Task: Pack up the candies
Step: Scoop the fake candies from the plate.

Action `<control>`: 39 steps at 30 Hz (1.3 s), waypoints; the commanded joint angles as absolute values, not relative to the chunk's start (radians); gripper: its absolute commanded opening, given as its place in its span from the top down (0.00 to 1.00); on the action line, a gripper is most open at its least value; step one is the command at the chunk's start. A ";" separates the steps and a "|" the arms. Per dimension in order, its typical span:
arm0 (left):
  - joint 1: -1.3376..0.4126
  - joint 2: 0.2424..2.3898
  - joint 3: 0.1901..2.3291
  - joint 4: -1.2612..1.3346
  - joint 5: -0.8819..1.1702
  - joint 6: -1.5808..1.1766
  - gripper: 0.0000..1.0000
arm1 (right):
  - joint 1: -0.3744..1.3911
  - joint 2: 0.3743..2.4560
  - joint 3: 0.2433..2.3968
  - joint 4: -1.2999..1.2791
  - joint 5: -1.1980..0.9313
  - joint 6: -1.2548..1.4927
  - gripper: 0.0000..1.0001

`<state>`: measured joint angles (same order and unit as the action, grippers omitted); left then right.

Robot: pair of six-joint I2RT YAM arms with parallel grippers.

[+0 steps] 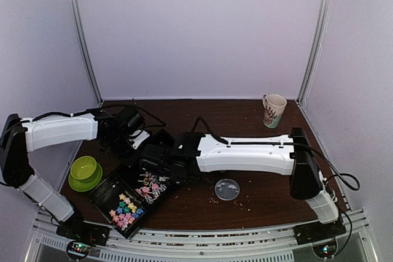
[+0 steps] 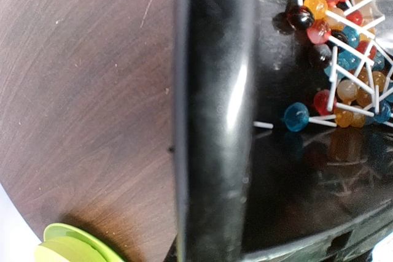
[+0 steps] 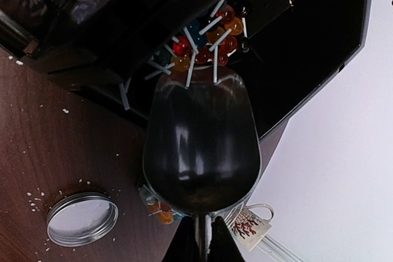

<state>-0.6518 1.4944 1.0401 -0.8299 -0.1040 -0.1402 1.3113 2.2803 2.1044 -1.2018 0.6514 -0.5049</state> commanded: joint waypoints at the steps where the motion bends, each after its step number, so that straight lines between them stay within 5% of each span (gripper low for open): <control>1: -0.652 1.467 1.089 -0.735 -0.080 -0.150 1.00 | 1.313 2.293 2.109 -1.242 0.458 -0.571 1.00; 17: -0.652 1.446 1.080 -0.718 -0.064 -0.149 1.00 | 1.228 2.192 1.929 -1.066 0.093 -0.587 1.00; 39: -0.652 1.445 1.077 -0.709 -0.038 -0.146 1.00 | 1.153 2.103 1.700 -0.685 -0.038 -0.300 1.00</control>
<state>-0.6373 1.4979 1.0397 -0.8730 -0.1608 -0.1303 1.1465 2.0800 1.7729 -0.7910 0.0673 -0.3309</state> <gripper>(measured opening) 0.068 0.076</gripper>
